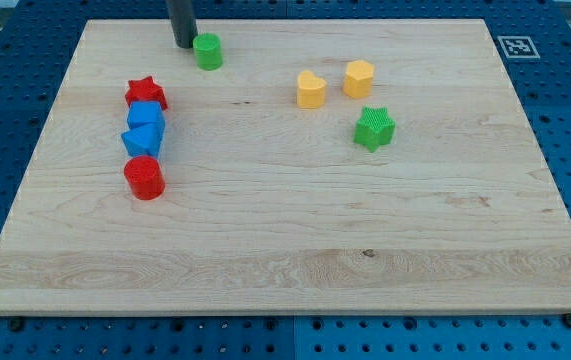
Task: Bring the green circle toward the yellow heart
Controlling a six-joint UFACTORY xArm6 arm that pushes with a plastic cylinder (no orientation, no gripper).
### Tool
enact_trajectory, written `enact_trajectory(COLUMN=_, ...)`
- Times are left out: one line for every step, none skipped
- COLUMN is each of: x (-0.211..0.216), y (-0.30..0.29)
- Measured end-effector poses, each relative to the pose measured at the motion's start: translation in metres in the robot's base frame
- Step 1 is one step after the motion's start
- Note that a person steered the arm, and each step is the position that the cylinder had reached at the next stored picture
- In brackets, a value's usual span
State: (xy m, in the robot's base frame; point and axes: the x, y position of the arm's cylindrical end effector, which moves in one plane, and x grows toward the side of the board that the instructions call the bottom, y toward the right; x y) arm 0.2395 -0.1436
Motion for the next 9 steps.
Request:
enact_trajectory(x=0.007, y=-0.007)
enact_trajectory(x=0.016, y=-0.010)
enact_trajectory(x=0.023, y=-0.010)
enact_trajectory(x=0.023, y=0.006)
enact_trajectory(x=0.023, y=0.042)
enact_trajectory(x=0.023, y=0.076)
enact_trajectory(x=0.024, y=0.098)
enact_trajectory(x=0.024, y=0.086)
enact_trajectory(x=0.024, y=0.053)
